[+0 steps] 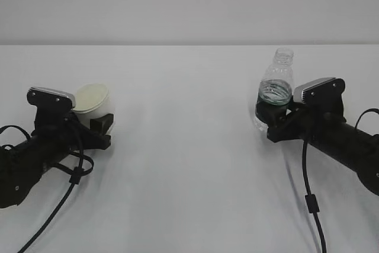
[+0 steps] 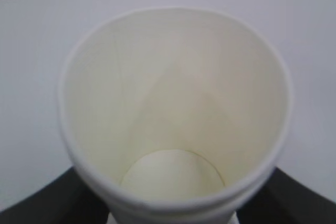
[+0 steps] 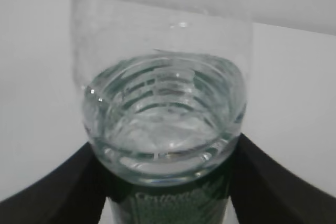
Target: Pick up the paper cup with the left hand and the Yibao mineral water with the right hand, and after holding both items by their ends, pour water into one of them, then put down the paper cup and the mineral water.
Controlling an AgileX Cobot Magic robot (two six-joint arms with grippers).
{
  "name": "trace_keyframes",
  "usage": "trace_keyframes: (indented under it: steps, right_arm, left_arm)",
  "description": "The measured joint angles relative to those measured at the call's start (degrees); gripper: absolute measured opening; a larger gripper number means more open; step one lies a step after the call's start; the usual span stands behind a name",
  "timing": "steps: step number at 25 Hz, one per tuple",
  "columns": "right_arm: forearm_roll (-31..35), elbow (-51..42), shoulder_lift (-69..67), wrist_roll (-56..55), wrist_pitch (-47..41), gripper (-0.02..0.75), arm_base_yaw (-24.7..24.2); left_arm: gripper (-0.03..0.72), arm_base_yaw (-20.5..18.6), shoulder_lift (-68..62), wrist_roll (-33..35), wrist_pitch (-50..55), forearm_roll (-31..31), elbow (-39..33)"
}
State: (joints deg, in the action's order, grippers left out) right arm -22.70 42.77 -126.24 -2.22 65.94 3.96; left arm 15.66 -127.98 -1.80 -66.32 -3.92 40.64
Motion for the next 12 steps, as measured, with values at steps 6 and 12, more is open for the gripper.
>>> trace_keyframes:
  steps: [6,12]
  right_arm:
    - [-3.8,0.0,0.6,0.0,-0.5,0.496,0.0]
    - [-8.0,0.0,5.9,0.0,-6.4,0.494,0.0]
  left_arm:
    - [0.45,0.0,3.1,-2.0,0.3,-7.6,0.0]
    - [0.447,0.0,6.1,-5.1,0.3,-15.4,0.0]
